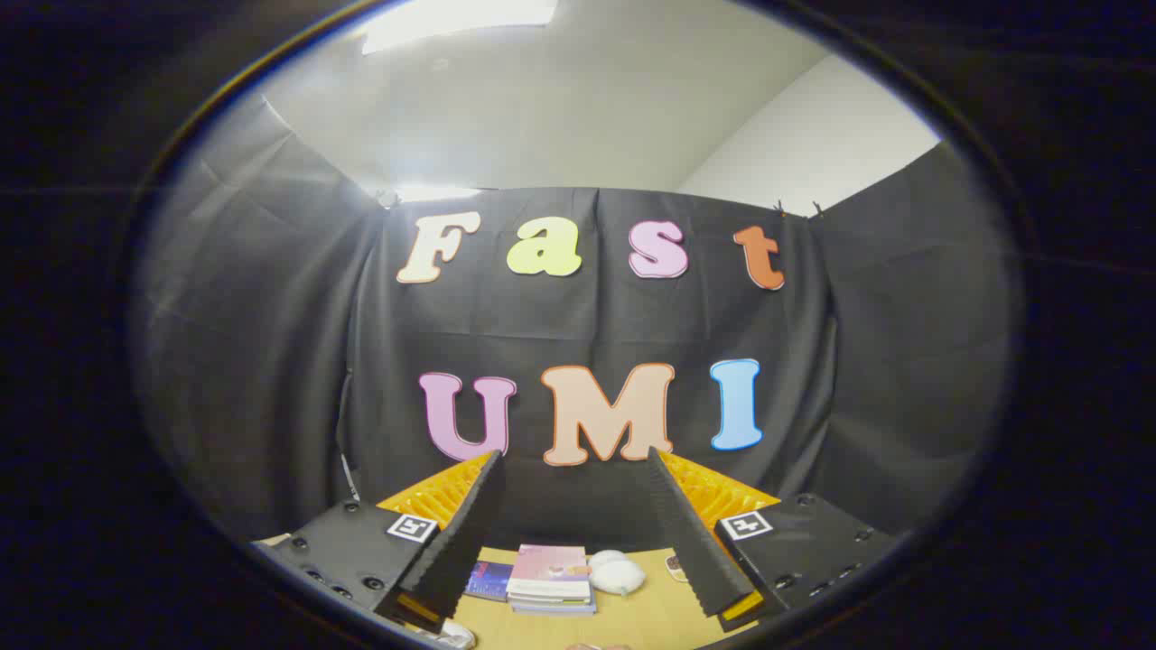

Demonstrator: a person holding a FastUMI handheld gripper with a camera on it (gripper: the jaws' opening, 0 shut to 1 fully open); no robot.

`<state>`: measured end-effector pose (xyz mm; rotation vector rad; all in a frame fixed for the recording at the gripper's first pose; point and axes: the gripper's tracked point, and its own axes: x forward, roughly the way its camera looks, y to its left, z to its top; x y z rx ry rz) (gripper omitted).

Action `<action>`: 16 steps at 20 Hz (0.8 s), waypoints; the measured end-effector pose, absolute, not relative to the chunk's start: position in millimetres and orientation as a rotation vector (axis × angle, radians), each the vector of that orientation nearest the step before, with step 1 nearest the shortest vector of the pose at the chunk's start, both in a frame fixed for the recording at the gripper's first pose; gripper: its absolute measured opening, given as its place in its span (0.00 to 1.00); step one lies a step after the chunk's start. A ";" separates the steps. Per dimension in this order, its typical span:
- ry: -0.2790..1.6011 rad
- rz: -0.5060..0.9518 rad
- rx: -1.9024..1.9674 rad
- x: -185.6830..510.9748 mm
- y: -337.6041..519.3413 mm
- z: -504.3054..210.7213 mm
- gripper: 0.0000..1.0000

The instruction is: Open the storage box then place both shoes into the box .Put the left shoe in first, then the right shoe, with the right side of both shoes facing outward in a uniform manner.

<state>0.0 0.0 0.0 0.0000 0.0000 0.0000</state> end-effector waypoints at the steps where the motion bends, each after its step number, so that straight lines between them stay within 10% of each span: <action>1: -0.007 0.003 -0.006 1.1 1.8 6.3 0.98; 16: 0.005 0.149 -0.005 9.2 53.2 15.9 0.98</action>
